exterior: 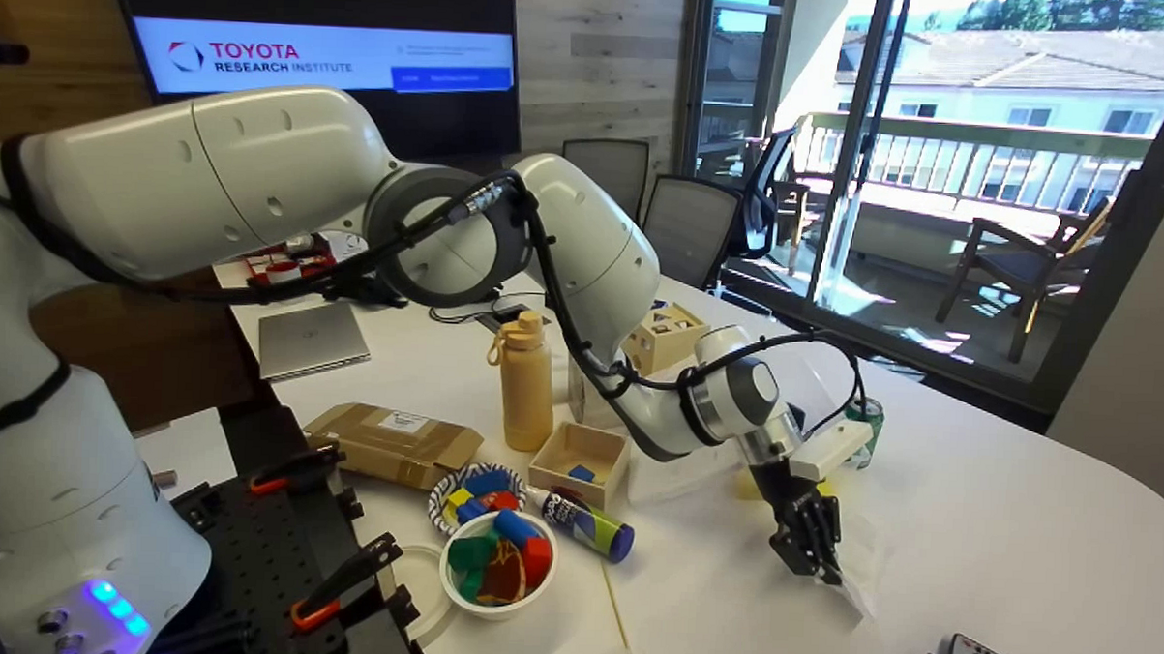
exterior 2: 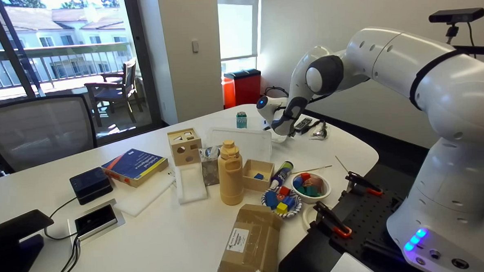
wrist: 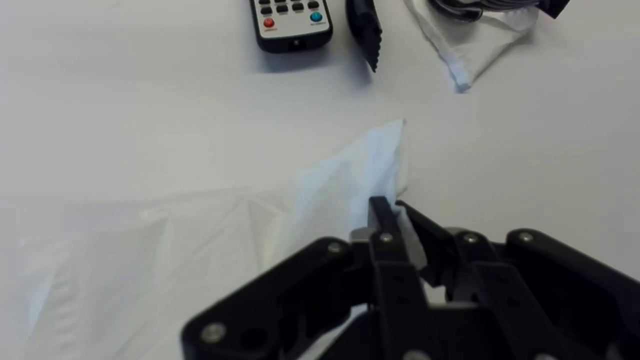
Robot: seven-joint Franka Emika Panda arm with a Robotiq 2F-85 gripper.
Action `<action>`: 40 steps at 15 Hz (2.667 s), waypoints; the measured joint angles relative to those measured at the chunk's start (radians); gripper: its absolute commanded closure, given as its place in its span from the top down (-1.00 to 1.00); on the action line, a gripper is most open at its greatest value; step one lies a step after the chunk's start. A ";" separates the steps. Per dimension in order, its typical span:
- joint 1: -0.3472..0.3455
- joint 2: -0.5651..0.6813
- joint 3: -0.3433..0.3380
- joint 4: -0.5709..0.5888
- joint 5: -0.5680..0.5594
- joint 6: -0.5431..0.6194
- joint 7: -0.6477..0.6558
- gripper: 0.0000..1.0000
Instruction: Fold the napkin in four
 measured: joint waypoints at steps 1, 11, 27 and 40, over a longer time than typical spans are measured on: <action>0.001 -0.014 -0.016 -0.042 -0.031 0.029 0.005 -0.97; 0.079 -0.171 -0.320 -0.479 -0.510 0.524 0.544 -0.97; 0.330 -0.282 -0.393 -0.596 -0.807 0.513 0.641 -0.97; 0.174 -0.352 -0.147 -0.517 -0.947 0.437 0.377 -0.97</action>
